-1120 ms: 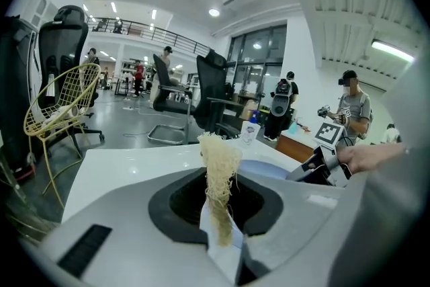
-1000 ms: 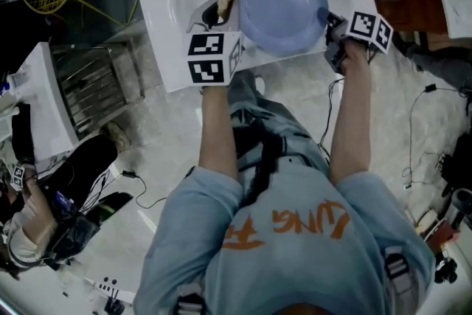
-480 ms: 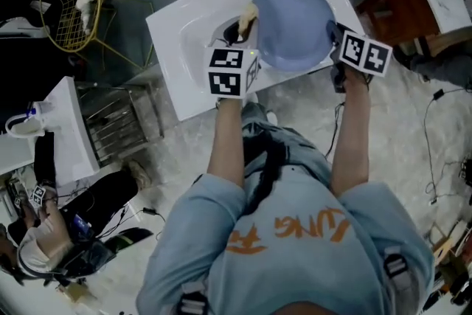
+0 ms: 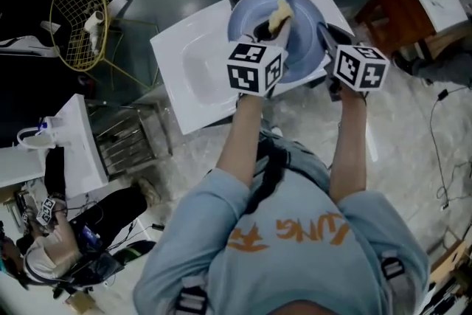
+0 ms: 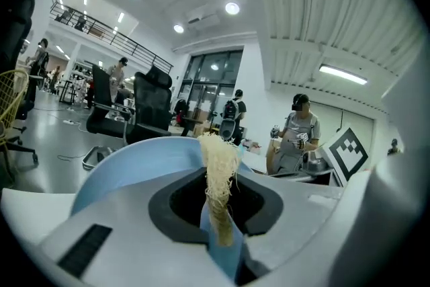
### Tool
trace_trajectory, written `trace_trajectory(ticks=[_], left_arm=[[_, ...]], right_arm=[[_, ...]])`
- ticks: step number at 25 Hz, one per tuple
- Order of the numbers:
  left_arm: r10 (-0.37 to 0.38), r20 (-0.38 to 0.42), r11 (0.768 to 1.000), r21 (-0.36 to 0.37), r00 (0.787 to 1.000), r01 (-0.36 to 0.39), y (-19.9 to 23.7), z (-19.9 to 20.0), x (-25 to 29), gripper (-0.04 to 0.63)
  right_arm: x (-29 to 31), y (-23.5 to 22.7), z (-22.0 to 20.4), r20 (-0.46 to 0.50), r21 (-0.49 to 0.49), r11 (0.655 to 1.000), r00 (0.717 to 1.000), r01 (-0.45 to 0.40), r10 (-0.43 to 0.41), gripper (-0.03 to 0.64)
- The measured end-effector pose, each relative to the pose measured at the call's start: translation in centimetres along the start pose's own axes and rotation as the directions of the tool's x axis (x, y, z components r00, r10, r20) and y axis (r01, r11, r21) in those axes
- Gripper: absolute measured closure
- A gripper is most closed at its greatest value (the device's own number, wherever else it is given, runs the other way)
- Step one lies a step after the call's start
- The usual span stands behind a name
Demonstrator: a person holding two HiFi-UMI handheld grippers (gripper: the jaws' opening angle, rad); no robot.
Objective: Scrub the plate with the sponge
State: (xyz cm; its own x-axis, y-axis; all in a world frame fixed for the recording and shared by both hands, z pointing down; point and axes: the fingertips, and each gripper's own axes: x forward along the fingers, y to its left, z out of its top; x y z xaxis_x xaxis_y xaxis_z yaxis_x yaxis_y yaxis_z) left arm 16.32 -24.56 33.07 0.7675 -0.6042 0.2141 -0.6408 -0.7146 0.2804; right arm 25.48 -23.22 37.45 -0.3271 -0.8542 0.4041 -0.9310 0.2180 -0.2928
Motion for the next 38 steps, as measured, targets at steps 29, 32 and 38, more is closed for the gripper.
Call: trace_trajectory(ticks=[29,32,38], left_arm=[[0.366,0.019,0.922,-0.145,0.931,-0.359,12.4,-0.8,-9.1,0.546],[0.407,0.000,0.900,-0.171,0.913,-0.401,14.0,-1.6,-10.6,0.546],[0.447,-0.040,0.873,-0.201,0.894,-0.445,15.5,-4.1,-12.7,0.546]], right_arm=[[2.5,5.2,2.1,0.123,-0.149,0.982,0.983,-0.117,0.136,0.600],[3.0,5.5,2.6,0.141,-0.122,0.986,0.982,-0.110,0.127,0.600],[3.1,6.0,2.3,0.152,-0.089,0.990,0.981,-0.109,0.122,0.598]])
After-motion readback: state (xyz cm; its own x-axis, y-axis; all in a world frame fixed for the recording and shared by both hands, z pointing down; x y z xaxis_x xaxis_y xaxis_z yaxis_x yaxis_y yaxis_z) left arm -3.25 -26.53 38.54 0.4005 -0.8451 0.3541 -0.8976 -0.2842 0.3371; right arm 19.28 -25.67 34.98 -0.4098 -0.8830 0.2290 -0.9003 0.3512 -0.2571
